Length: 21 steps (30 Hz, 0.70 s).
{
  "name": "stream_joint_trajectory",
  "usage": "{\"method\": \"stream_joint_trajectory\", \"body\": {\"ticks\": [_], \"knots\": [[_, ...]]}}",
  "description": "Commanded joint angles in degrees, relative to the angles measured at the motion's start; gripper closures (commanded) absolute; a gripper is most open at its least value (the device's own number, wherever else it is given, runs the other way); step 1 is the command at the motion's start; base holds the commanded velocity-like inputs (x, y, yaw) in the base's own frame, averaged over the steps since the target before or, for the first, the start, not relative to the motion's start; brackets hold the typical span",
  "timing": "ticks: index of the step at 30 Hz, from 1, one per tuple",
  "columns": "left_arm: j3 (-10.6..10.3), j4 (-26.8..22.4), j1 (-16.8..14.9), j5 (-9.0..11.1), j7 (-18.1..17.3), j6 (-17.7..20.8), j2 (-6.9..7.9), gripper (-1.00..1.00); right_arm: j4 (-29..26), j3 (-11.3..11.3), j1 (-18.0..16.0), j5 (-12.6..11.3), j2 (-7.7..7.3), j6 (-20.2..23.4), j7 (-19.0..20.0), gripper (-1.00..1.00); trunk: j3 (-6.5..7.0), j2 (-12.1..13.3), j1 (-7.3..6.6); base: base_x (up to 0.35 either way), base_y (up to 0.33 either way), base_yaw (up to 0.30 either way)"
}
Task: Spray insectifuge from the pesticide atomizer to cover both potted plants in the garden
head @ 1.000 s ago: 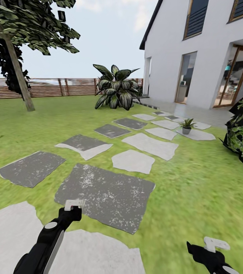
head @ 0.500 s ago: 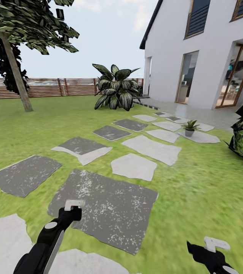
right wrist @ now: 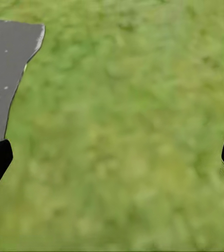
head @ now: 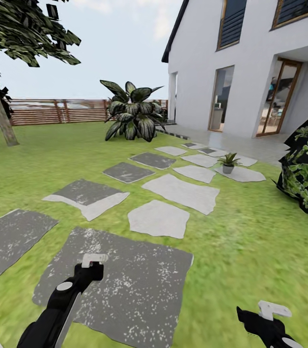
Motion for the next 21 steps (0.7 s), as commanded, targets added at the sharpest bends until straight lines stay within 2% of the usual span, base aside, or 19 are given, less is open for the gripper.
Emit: {"method": "stream_joint_trajectory", "body": {"ticks": [1,13,21], "knots": [[-0.02,-0.08,-0.02,-0.06,-0.17,0.31,0.03,1.0,-0.1,0.01,0.01,-0.04,-0.02,0.29,-0.01,-1.0,-0.05,-0.02,0.03,0.336,0.0,-0.212],[-0.02,-0.08,-0.02,-0.05,-0.17,0.31,0.03,1.0,-0.1,0.01,0.01,-0.04,0.01,0.29,-0.01,-1.0,-0.05,-0.02,0.03,0.336,0.0,-0.199],[-0.02,-0.08,-0.02,0.01,-0.17,0.31,0.03,1.0,-0.1,0.01,0.01,-0.04,0.01,0.29,-0.01,-1.0,-0.05,-0.02,0.03,0.336,0.0,-0.033]]}}
